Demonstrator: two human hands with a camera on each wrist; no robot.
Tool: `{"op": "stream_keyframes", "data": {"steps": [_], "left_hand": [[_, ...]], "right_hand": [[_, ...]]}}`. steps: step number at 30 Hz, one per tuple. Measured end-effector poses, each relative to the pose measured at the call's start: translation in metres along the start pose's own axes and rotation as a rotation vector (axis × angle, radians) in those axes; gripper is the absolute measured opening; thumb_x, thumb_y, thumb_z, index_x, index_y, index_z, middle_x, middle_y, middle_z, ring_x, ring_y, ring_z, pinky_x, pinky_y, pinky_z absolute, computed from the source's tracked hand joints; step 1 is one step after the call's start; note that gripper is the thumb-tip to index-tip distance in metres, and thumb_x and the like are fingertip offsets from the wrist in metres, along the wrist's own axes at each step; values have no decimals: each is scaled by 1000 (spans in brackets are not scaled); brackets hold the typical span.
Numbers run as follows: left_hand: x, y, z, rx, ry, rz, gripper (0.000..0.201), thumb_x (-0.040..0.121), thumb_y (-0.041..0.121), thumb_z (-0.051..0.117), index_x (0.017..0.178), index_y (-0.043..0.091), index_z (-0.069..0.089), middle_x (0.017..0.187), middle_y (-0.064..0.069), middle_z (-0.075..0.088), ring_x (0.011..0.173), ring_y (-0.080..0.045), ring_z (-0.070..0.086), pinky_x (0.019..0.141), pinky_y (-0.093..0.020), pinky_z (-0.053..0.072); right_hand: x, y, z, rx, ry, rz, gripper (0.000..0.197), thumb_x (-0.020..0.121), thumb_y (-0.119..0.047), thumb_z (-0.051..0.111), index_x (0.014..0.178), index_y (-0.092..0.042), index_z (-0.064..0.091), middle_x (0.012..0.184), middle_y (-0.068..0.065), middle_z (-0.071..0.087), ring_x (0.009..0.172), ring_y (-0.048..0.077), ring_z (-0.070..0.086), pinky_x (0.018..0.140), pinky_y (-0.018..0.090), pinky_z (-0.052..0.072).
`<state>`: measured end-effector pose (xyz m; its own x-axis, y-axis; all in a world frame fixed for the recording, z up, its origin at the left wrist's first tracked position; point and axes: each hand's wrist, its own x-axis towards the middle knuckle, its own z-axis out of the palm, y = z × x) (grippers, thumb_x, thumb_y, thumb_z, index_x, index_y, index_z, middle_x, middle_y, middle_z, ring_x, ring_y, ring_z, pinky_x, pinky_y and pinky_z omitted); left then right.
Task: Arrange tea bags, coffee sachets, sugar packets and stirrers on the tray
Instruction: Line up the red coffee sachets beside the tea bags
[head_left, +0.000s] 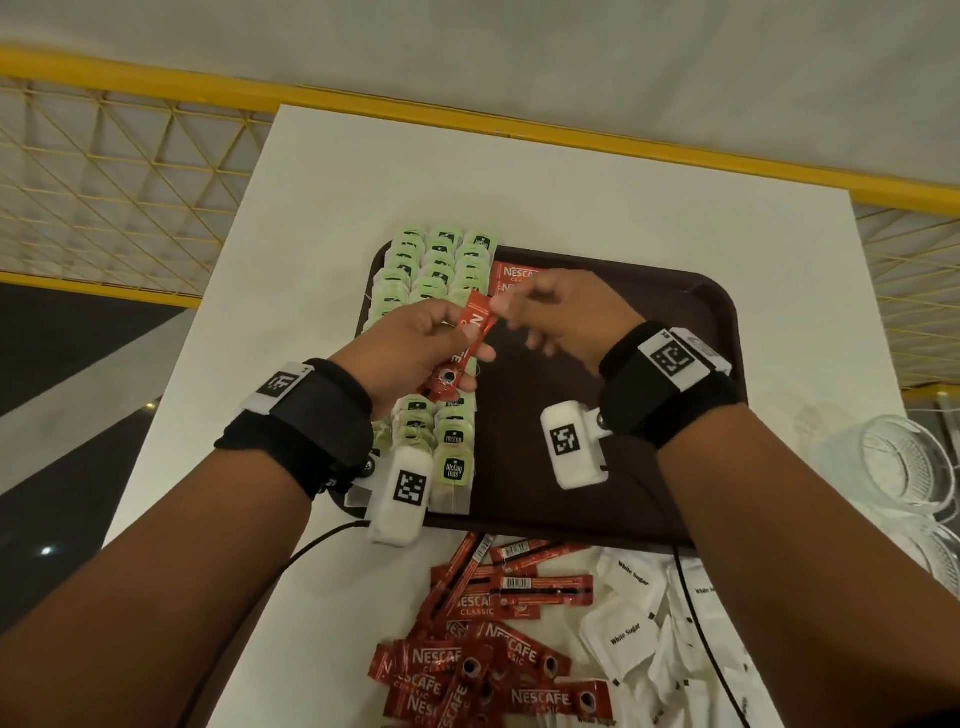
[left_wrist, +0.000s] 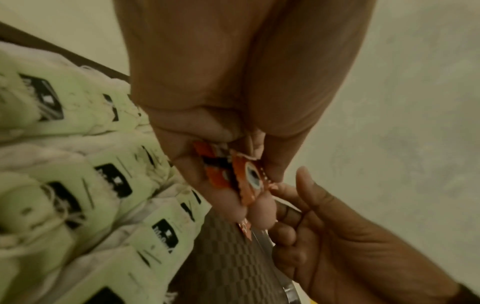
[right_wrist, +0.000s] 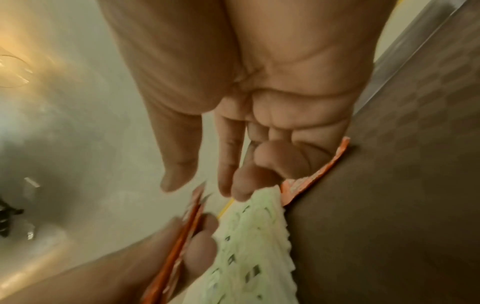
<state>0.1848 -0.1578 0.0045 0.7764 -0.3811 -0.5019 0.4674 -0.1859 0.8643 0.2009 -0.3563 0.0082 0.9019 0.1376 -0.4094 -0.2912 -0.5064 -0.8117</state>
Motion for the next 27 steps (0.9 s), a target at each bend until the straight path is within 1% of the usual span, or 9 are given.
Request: {"op": "stream_keyframes", "data": {"steps": [2,6,8,12,15,18,21,24,27], "left_hand": [[1,1,3,42,10,27,22,99,25,55,115,9,59,98,-4,74,65,-13,67,54,-24,54],[0,1,5,75,21,50,17,97,24,59,107,11,60,96,-6,75,64,-13,67,52,-23,53],[0,0,6,63,63,92,14,95,23,62,103,12,59,93,-6,75,66,-15,68,54,-25,54],[2,0,11,144,233,199,15,100,31,53,104,16,54,101,-11,69,83,-20,63,71,-37,53],[4,0,19,199,268,200,18,104,34,43,105,17,48,93,-8,57,81,-19,53,70,-38,48],[4,2,25,159,272,226,15,104,33,43,106,19,49,96,-5,58,85,-18,56,75,-39,50],[4,2,24,124,303,238,24,101,33,50,111,11,50,86,-2,57,69,-11,52,60,-30,47],[4,-2,21,137,324,232,29,100,34,52,109,6,53,83,-3,55,68,-12,49,61,-29,45],[3,-7,19,92,341,151,27,105,29,40,110,6,52,87,-1,61,73,-13,53,63,-25,45]], "right_hand": [[-5,-4,5,45,-65,-55,16,87,-29,71,95,-16,67,78,-1,65,62,9,58,55,22,47],[-10,1,1,168,-2,-52,4,88,-13,69,88,-13,65,75,2,64,60,10,59,54,20,46],[-14,4,-3,246,7,-21,4,88,-13,69,88,-13,65,78,3,65,63,11,61,56,21,48],[-22,7,5,245,-109,55,14,86,-25,72,92,-13,67,84,3,69,71,12,64,62,22,51],[-23,6,22,227,-142,59,18,86,-29,72,95,-14,68,90,4,71,74,13,64,63,23,52],[-22,4,31,374,-72,47,7,88,-17,70,91,-11,66,82,6,69,68,12,64,60,23,49],[-22,2,32,536,-26,63,4,90,-9,66,89,-9,62,74,3,68,62,12,66,57,23,49],[-22,5,25,655,17,94,2,94,-8,60,92,-10,60,82,9,69,64,16,67,56,23,51],[-18,19,9,633,172,121,5,95,-10,59,100,-10,62,88,7,68,64,13,64,57,22,53]]}}
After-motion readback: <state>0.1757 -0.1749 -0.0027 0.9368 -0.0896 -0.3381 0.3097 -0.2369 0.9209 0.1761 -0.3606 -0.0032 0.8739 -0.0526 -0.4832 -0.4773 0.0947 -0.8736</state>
